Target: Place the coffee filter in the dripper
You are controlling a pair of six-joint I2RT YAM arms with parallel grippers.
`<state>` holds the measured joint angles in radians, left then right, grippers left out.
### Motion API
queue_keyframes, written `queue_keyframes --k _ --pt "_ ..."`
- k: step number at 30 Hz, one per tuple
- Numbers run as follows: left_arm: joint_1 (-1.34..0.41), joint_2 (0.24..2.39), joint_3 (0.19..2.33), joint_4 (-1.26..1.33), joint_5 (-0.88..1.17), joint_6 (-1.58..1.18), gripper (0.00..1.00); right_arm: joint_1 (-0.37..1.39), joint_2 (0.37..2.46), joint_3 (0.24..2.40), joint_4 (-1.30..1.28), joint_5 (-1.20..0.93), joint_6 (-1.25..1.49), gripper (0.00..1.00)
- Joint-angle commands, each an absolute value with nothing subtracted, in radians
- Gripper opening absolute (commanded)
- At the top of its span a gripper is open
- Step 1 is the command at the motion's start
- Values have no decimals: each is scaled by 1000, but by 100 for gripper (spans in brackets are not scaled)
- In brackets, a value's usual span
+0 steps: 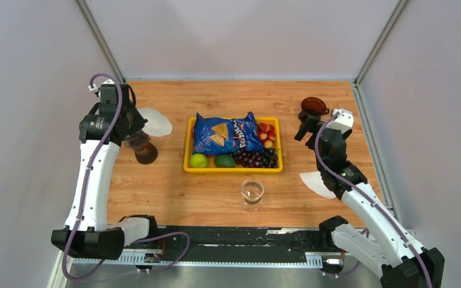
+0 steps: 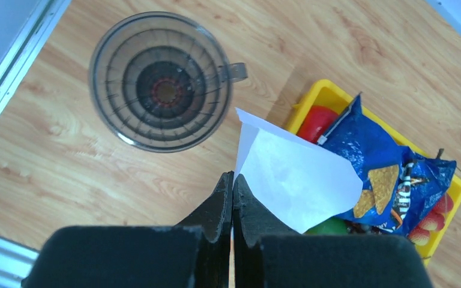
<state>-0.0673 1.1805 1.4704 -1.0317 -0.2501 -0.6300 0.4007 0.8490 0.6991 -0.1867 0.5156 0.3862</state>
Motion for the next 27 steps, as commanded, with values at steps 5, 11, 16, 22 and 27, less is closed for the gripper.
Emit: queue_keyframes --k 5,11,16,22,27 --pt "131 1200 1524 -1160 -127 -675 0 389 876 698 -177 556 369 100" --pt "260 1206 1528 -1176 -88 -679 0 388 863 693 -177 565 367 100" --pt "287 1232 1532 -1154 -19 -697 0 385 863 694 -176 569 363 100" --pt "295 1241 1580 -1182 -118 -719 0 380 867 695 -176 576 357 100" --pt "298 1264 1568 -1181 -107 -728 1 376 879 696 -176 577 357 100"
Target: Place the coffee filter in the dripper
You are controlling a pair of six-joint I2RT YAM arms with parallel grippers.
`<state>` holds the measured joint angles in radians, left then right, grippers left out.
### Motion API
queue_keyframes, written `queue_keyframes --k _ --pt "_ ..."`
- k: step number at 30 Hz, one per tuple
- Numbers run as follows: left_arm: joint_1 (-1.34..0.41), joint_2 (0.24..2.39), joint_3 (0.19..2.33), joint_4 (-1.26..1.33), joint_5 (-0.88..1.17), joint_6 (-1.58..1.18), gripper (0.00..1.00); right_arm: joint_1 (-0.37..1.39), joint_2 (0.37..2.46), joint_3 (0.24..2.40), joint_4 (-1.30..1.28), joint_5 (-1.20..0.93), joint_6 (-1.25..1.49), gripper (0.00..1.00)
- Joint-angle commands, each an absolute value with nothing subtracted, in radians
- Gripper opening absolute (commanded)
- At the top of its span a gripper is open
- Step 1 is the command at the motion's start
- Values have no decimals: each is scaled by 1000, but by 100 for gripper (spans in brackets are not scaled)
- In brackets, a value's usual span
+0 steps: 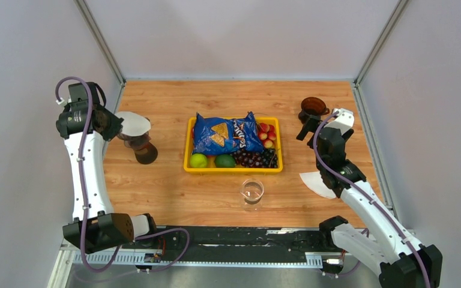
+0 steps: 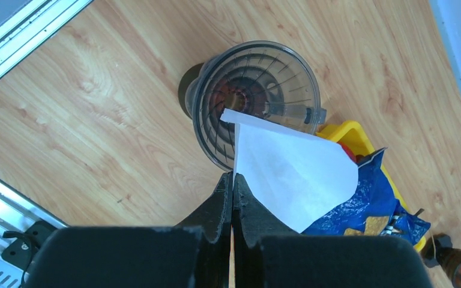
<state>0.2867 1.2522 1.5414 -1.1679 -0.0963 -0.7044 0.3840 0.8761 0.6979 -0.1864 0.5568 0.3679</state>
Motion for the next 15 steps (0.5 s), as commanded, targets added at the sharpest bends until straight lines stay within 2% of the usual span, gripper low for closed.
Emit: queue_keyframes --k 1,3,7,10,13,15 --pt "299 1268 1566 -1179 -103 -729 1 376 881 696 -176 576 357 100" --pt "299 1278 1562 -1173 -99 -732 3 375 881 696 -176 577 357 100" --pt "299 1282 1546 -1153 -110 -733 14 374 881 696 -176 563 355 100" --pt "300 1278 1541 -1142 -126 -731 34 373 880 697 -176 562 353 100" --pt "299 1272 1534 -1138 -104 -720 41 374 883 698 -176 550 350 100" --pt "299 1262 1534 -1138 -92 -712 50 374 886 699 -176 538 346 100"
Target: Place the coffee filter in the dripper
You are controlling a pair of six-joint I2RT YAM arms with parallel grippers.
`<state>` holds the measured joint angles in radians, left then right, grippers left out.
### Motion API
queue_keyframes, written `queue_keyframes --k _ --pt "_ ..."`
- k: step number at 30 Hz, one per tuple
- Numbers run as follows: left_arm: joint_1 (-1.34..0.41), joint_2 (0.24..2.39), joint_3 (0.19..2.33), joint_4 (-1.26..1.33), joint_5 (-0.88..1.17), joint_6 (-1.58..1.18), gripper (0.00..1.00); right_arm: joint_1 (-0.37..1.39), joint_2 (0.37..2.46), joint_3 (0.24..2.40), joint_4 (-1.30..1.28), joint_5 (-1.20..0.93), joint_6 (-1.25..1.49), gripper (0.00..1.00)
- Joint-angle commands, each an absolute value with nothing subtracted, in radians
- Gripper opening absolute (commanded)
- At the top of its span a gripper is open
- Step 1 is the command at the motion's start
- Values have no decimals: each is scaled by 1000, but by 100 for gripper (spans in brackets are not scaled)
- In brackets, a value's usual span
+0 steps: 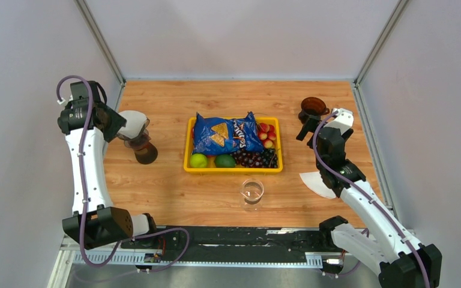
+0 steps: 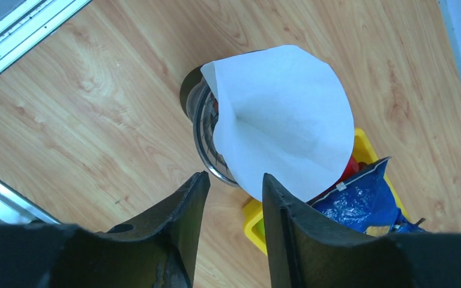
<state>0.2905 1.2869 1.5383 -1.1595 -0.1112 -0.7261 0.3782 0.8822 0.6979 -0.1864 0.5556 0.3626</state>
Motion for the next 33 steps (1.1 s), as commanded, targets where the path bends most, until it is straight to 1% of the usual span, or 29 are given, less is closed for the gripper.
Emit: queue_keyframes --k 1,2,4,5,6,8,9,11,12,13,16,20,23,26,28,30,31,33 --pt "299 1253 1539 -1140 -91 -710 55 373 888 699 -176 536 344 100" --pt "299 1245 1542 -1142 -92 -704 58 373 886 699 -177 534 344 100" --pt "299 1218 1551 -1143 -100 -697 69 374 884 698 -177 535 344 100" --pt "299 1196 1560 -1137 -109 -694 71 373 882 698 -176 537 343 100" --pt "300 1173 1566 -1135 -114 -685 77 371 882 698 -176 536 343 100" --pt "299 1146 1589 -1122 -130 -671 85 372 882 698 -176 536 344 100" --pt "299 1139 1604 -1119 -125 -667 86 371 883 698 -176 535 343 100" --pt "299 1117 1614 -1089 -61 -654 96 372 887 699 -177 535 341 100" --pt "298 1106 1614 -1061 -40 -646 99 371 887 699 -176 532 341 100" --pt "298 1104 1616 -1052 -24 -648 99 372 888 699 -176 531 341 100" --pt "298 1114 1622 -1028 -25 -649 100 371 888 698 -177 531 339 100" --pt "287 1169 1623 -989 42 -648 100 372 892 698 -176 527 338 100" --pt "233 1232 1631 -982 -33 -646 100 372 897 698 -176 525 335 100" --pt "224 1280 1635 -987 -77 -648 100 372 898 698 -177 521 334 100" --pt "224 1308 1633 -985 -137 -649 97 372 901 698 -176 520 334 100" --pt "223 1335 1631 -996 -202 -655 87 371 903 698 -176 520 333 100" --pt "224 1351 1629 -1004 -215 -656 77 372 904 698 -176 520 334 100" --pt "223 1369 1618 -1005 -233 -658 67 371 906 698 -176 521 333 100"
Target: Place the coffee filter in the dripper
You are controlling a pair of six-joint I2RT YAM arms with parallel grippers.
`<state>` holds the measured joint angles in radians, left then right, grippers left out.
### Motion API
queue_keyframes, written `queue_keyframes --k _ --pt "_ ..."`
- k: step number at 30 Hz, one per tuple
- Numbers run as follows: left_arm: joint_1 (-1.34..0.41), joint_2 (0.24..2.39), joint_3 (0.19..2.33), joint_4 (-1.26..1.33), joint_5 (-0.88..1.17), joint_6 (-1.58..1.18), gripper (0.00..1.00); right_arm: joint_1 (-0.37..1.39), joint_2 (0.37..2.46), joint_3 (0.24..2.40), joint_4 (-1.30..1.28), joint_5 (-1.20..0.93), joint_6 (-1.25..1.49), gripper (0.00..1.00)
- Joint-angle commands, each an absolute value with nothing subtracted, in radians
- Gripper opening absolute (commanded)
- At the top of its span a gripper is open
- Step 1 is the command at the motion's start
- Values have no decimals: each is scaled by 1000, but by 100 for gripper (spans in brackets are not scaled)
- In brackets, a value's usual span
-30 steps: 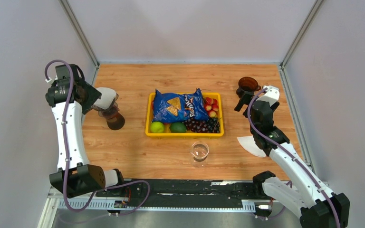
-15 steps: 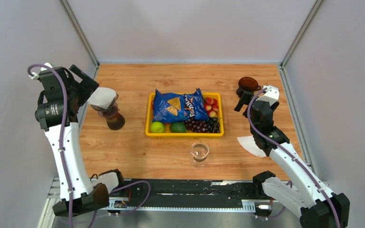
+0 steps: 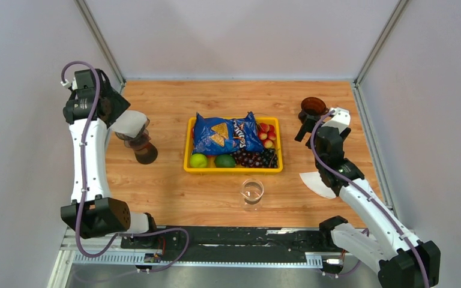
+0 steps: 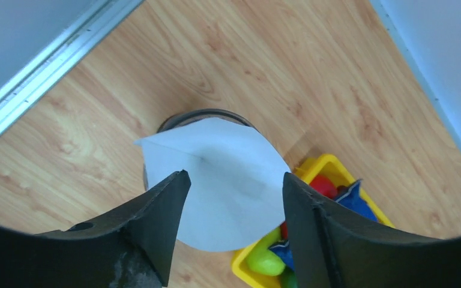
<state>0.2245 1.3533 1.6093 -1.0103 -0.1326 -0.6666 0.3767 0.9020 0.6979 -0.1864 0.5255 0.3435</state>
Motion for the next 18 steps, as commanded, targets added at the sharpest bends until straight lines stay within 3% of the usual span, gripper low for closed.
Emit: queue_keyframes --k 1,7,18 --pt "223 1373 1608 -1004 -238 -657 65 372 908 698 -176 521 334 100" --pt "222 1422 1572 -984 -210 -639 46 371 926 701 -176 522 330 100" --pt "206 1508 1553 -972 -175 -596 39 371 943 704 -178 522 329 100"
